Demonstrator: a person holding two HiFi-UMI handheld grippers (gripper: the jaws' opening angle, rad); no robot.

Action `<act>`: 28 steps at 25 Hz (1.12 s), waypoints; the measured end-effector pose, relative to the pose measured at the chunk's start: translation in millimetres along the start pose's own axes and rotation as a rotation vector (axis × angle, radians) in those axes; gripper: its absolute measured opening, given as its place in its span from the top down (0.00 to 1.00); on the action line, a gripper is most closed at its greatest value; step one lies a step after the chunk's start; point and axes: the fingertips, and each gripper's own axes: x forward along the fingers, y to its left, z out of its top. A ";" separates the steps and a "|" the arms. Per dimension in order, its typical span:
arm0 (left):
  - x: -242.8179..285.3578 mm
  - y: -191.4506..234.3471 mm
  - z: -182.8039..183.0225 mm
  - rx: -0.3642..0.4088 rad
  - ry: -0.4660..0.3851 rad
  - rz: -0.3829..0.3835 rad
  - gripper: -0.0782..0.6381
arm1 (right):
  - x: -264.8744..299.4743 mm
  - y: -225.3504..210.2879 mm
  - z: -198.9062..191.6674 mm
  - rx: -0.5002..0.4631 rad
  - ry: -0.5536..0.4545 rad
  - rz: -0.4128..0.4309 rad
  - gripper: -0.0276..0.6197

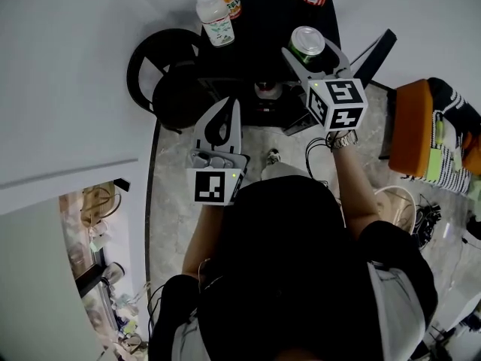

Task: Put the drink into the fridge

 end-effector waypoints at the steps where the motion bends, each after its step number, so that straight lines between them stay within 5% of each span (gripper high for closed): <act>1: -5.6 3.6 0.8 -0.006 0.001 0.003 0.88 | -2.2 6.2 1.7 -0.001 -0.002 0.000 0.46; 28: -137.1 64.0 -21.1 -0.061 0.035 -0.029 0.88 | -65.3 184.2 -53.8 -0.031 0.058 0.077 0.46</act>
